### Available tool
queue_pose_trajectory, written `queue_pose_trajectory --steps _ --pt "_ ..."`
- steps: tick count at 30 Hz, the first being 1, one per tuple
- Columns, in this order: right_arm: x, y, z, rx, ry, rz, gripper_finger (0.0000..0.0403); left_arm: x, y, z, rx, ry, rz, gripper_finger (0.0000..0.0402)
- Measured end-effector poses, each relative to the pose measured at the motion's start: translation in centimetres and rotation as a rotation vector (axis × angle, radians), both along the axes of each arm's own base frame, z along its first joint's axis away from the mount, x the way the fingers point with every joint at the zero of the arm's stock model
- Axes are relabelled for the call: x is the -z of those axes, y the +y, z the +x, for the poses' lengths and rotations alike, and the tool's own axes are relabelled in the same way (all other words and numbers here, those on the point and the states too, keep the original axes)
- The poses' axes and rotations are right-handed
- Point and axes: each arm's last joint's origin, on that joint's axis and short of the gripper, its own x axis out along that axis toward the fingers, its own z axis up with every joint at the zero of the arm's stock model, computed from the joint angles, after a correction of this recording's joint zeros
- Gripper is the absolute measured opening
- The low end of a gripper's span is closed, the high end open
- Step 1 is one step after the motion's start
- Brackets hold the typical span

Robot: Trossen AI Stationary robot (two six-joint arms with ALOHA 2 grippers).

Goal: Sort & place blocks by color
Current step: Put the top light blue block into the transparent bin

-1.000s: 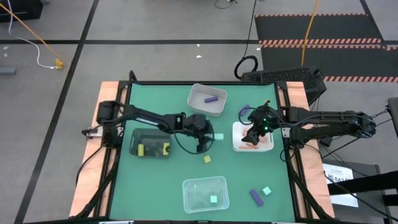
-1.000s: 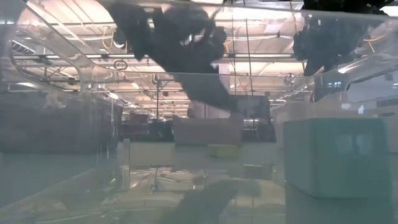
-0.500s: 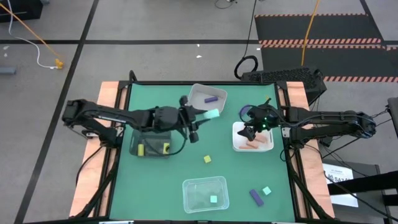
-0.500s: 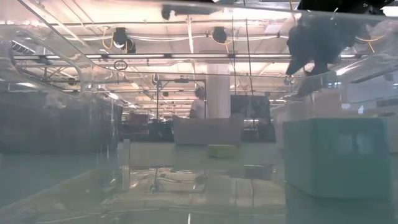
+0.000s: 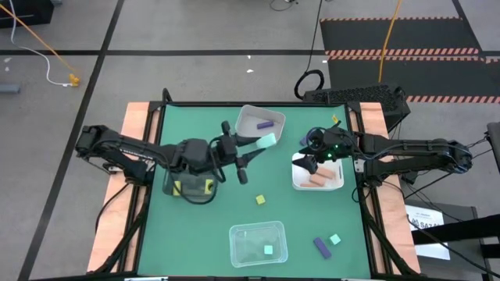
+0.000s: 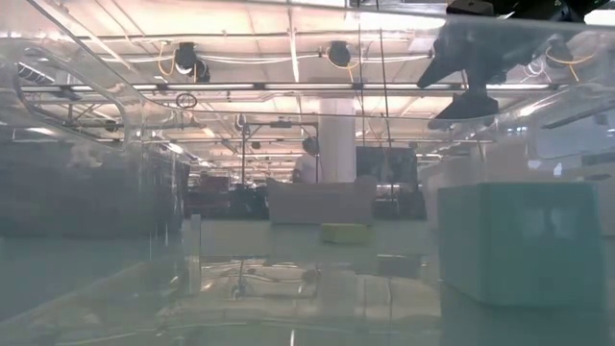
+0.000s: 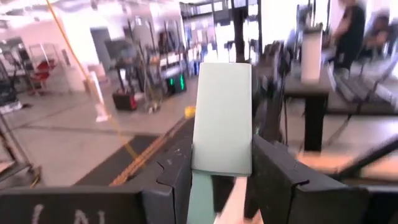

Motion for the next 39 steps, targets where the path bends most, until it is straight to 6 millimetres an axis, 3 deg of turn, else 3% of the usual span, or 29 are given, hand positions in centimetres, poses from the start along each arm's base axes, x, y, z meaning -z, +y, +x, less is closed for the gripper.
queue_pose_trajectory --steps 5,13,21,39 --pt "0.0 0.0 0.0 0.009 -0.001 0.013 0.0352 -1.4 -1.0 -0.4 0.03 -0.151 -0.027 0.013" --pt "0.0 0.0 0.0 0.003 -0.001 0.006 0.0352 -1.5 -2.9 -0.7 0.099 -0.173 -0.101 0.013" --pt "-0.6 0.4 0.4 -0.043 -0.075 0.013 0.0352 -0.5 -4.3 -0.8 0.167 -0.152 -0.398 0.013" --pt "-2.4 4.1 1.7 -0.146 -0.281 0.173 0.0352 11.3 -11.5 3.3 0.529 0.362 -0.925 0.013"
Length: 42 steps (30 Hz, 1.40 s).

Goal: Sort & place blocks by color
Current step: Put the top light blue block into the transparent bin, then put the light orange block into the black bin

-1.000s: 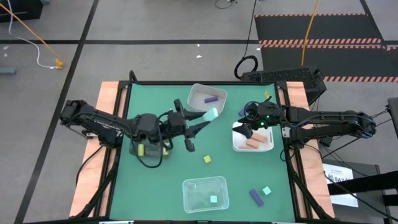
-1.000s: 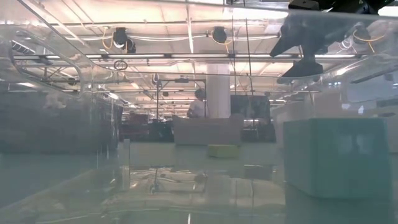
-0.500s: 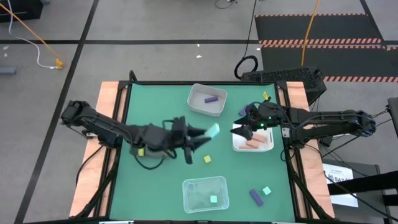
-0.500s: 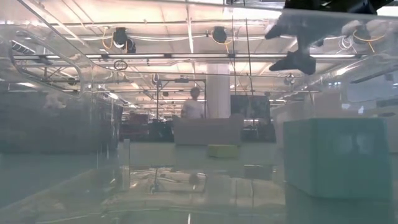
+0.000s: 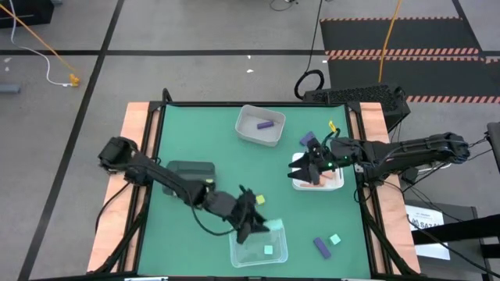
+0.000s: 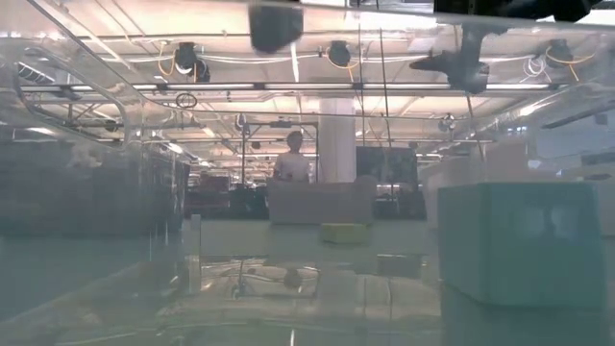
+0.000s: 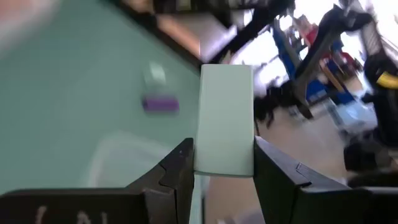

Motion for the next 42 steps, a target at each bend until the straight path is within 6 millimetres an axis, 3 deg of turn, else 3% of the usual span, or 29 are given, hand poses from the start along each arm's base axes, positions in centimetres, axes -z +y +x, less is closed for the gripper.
queue_pose_trajectory --steps 7,12,15,22,29,35,39,42 --pt "0.2 2.2 0.1 -0.086 0.012 0.063 0.0352 4.1 -3.8 -0.4 0.094 0.157 -0.092 0.013" --pt "0.1 3.7 -0.2 -0.13 0.01 0.06 0.0352 5.3 -5.0 -1.0 0.112 0.22 -0.083 0.013" --pt "0.1 4.3 -0.3 -0.125 0.006 0.047 0.0352 5.5 -5.1 -1.2 0.099 0.258 -0.096 0.0138" --pt "0.1 5.0 -0.5 -0.137 -0.001 0.039 0.0352 5.6 -5.0 -1.1 0.074 0.284 -0.144 0.0231" --pt "0.1 5.0 -0.6 -0.142 -0.003 0.029 0.0352 3.5 -5.0 -0.4 0.105 0.083 -0.203 0.0243" --pt "0.1 5.0 -0.6 -0.151 -0.003 0.006 0.0352 1.4 -3.1 0.7 0.12 -0.181 -0.052 0.0214" --pt "0.2 5.0 -0.6 -0.162 -0.001 -0.018 0.0352 1.4 -0.3 1.9 0.068 -0.217 0.055 0.0192" --pt "0.3 5.0 -0.6 -0.168 0.01 -0.035 0.0352 2.2 2.2 2.8 0.02 -0.149 0.132 0.0178"
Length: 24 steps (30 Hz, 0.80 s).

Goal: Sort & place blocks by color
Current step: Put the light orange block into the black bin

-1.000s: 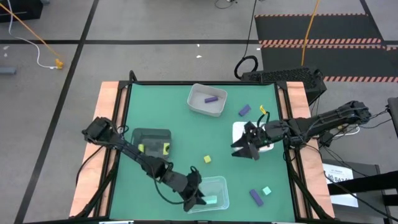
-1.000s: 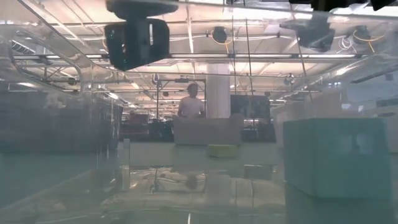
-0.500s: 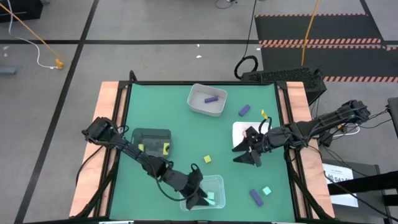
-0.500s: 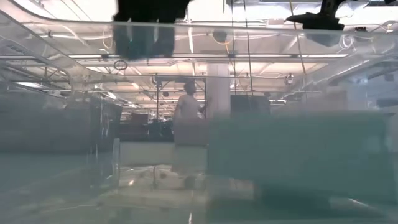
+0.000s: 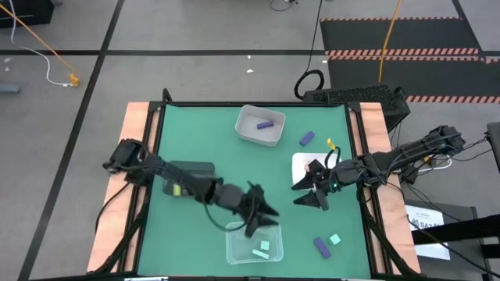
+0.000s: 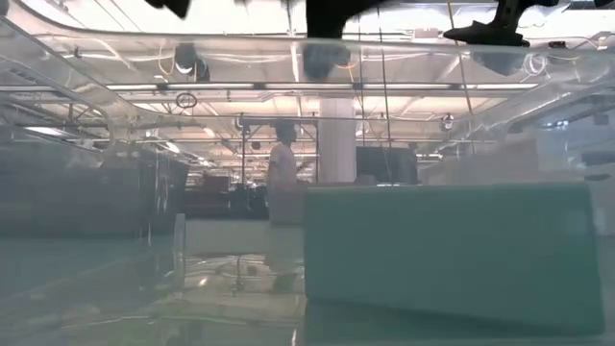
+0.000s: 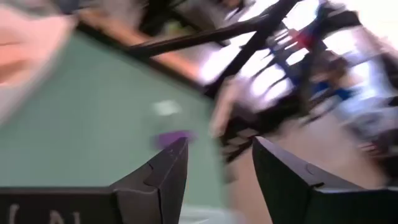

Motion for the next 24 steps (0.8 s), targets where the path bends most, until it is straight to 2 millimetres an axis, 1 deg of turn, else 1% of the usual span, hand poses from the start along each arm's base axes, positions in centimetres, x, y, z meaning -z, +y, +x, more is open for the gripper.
queue_pose_trajectory --steps 3,5,8,10,15,19,22,24 --pt "0.2 0.0 -0.1 -0.006 0.013 -0.02 0.0352 1.5 2.3 0.3 -0.037 0.134 0.103 0.0169" --pt "0.4 -0.1 -0.2 -0.01 0.039 -0.038 0.0352 2.4 3.3 0.1 -0.046 0.225 0.164 0.0166" --pt "0.8 -0.1 -0.3 -0.015 0.073 -0.061 0.0352 3.8 4.2 -0.5 -0.032 0.366 0.253 0.0171" --pt "1.1 -0.2 -0.4 -0.016 0.107 -0.076 0.0352 4.3 4.6 -0.8 -0.011 0.416 0.308 0.0179" --pt "1.5 -0.5 -0.6 -0.031 0.139 -0.147 0.0352 4.5 4.8 -0.9 0.037 0.417 0.407 0.0212" --pt "1.6 -0.7 -0.5 -0.037 0.13 -0.189 0.0352 4.8 5.0 -1.2 0.089 0.415 0.553 0.024" --pt "1.6 -0.9 -0.5 -0.034 0.129 -0.202 0.0352 5.0 5.1 -1.3 0.094 0.424 0.63 0.0256" --pt "1.6 -1.0 -0.5 -0.034 0.128 -0.209 0.0352 5.4 5.1 -1.3 0.09 0.436 0.658 0.0263"
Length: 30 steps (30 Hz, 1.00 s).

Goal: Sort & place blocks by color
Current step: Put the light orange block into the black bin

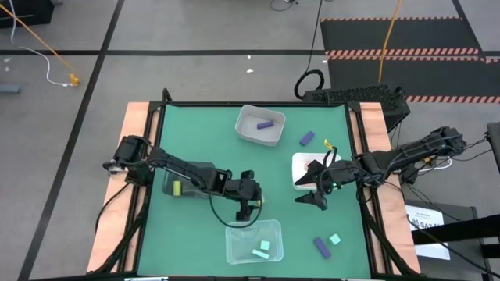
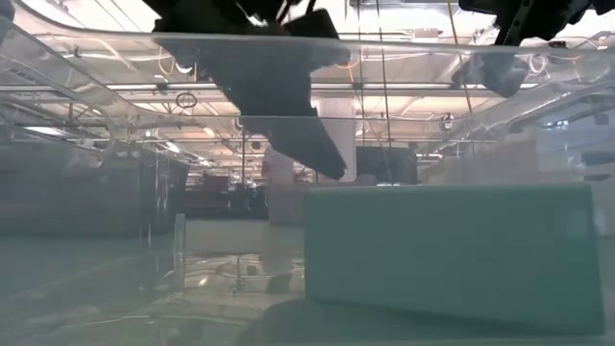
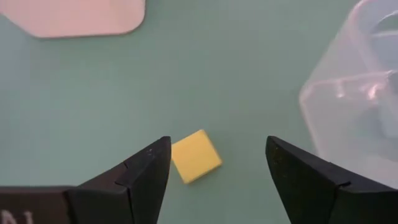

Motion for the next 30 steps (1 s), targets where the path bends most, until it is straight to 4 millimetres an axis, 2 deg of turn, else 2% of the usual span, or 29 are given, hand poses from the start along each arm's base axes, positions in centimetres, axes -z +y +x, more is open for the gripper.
queue_pose_trajectory --steps 8,18,25,28,30 --pt "0.0 0.0 0.0 -0.004 0.0 -0.011 0.0352 2.0 0.2 0.5 -0.032 0.036 0.01 0.0269" --pt "0.2 -0.1 -0.1 -0.002 0.017 -0.013 0.0352 4.3 1.5 1.2 -0.104 0.065 0.017 0.0269" --pt "0.3 -0.1 -0.1 0.013 0.032 0.006 0.0352 5.2 1.9 1.3 -0.138 0.098 0.003 0.0269" --pt "0.3 -0.1 -0.1 0.013 0.033 0.006 0.0352 5.3 1.9 1.2 -0.141 0.11 0.001 0.0257" --pt "0.3 -0.1 -0.1 0.013 0.033 0.006 0.0352 5.3 1.9 1.2 -0.134 0.116 0.003 0.0233"
